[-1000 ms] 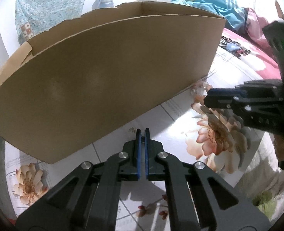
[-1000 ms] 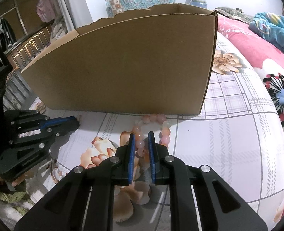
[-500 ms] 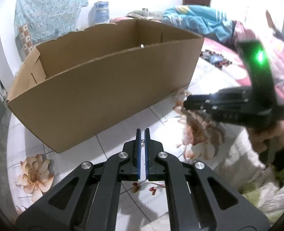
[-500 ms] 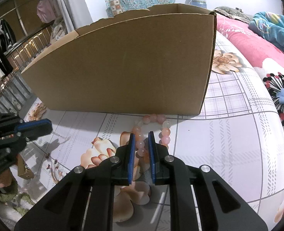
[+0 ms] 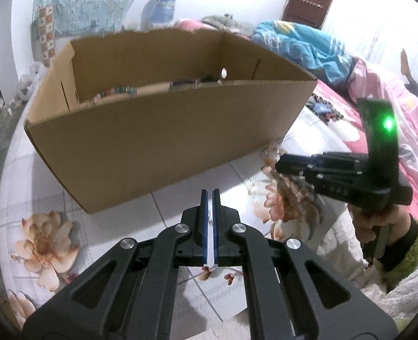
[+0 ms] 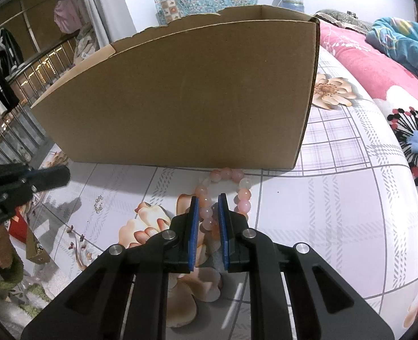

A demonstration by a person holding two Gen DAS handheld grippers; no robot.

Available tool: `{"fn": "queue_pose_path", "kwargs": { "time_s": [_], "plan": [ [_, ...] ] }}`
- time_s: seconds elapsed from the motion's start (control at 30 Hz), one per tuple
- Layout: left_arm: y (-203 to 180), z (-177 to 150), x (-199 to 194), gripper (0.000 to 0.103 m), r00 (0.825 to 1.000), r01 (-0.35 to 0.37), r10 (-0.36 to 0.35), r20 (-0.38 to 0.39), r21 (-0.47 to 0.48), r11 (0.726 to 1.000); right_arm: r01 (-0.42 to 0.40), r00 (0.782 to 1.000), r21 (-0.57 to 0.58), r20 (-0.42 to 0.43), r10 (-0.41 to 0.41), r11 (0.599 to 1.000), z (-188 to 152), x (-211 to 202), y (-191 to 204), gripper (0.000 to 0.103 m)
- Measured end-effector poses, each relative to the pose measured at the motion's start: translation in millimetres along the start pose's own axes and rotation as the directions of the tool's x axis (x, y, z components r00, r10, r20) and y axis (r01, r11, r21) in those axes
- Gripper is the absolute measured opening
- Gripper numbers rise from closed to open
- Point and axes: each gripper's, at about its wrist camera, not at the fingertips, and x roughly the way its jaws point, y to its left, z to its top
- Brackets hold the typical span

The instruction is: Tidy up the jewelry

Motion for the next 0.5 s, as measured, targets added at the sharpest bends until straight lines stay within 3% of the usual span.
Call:
{"fn": "queue_pose_path", "kwargs": {
  "time_s": [0.13,0.5],
  "plan": [
    [-4,-6,13,0.01,0.999,0.001,0.0,-0.053,0.019,1.0,0.002,1.0,-0.001,0.001,-0.002,1.0,0,0,0,0.014],
    [-8,-8,38,0.011,0.993,-0.058,0.063,-0.104,0.045,0.997,0.002,1.0,-0.003,0.001,-0.002,1.0,0,0,-2,0.014]
  ]
}}
